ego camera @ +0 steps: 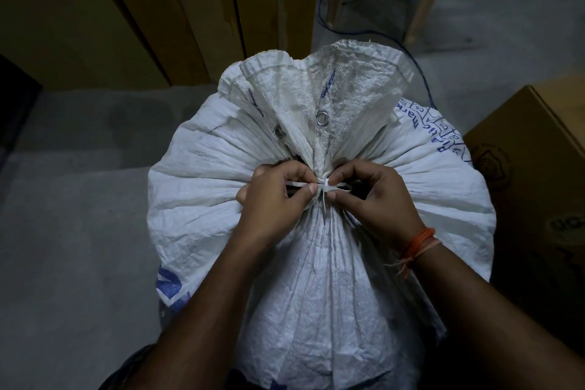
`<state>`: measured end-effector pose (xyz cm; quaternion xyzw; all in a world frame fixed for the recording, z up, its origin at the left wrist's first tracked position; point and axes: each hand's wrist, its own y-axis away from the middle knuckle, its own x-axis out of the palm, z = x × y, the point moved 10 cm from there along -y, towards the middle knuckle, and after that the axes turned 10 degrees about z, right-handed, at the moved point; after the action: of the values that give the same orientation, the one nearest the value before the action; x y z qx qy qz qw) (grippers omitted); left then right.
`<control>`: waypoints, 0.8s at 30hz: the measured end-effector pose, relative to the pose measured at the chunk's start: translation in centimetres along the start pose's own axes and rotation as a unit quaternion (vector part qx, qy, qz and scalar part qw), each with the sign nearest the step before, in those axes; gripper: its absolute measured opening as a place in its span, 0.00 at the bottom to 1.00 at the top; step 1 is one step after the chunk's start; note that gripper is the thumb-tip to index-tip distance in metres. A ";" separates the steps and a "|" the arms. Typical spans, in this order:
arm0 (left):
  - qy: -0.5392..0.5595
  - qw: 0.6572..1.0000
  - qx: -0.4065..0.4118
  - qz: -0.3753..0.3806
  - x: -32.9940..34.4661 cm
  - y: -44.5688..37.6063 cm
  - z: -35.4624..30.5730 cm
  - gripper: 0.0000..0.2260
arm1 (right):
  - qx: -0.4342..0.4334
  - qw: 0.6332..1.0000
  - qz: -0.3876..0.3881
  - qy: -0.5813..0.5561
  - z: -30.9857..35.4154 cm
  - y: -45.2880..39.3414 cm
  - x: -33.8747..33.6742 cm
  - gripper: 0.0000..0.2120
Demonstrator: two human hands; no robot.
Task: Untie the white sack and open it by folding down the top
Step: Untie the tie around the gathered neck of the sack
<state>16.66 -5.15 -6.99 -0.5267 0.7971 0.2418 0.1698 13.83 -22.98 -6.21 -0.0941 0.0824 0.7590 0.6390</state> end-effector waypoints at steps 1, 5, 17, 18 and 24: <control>-0.001 1.000 0.000 0.001 0.1 0.0 -0.1 0.06 | 0.000 1.000 -0.001 0.001 0.0 0.0 0.0 0.08; -0.013 1.000 0.008 0.001 0.1 0.3 -0.6 0.04 | 0.006 1.000 -0.007 0.001 -0.1 0.0 0.0 0.07; 0.002 1.000 0.014 0.001 0.1 0.3 -0.8 0.06 | 0.009 1.000 -0.006 -0.025 -0.1 -0.1 0.0 0.07; 0.003 1.000 0.014 0.003 0.0 0.3 -0.8 0.07 | 0.008 1.000 -0.005 -0.030 -0.1 -0.1 0.1 0.07; -0.008 1.000 0.009 -0.019 -1.2 0.4 -0.4 0.09 | 0.006 0.999 0.000 -0.054 0.0 -0.1 0.1 0.08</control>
<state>16.74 -4.37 -5.93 -0.5384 0.7875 0.2354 0.1861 13.90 -22.84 -6.27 -0.0492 0.0530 0.7626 0.6428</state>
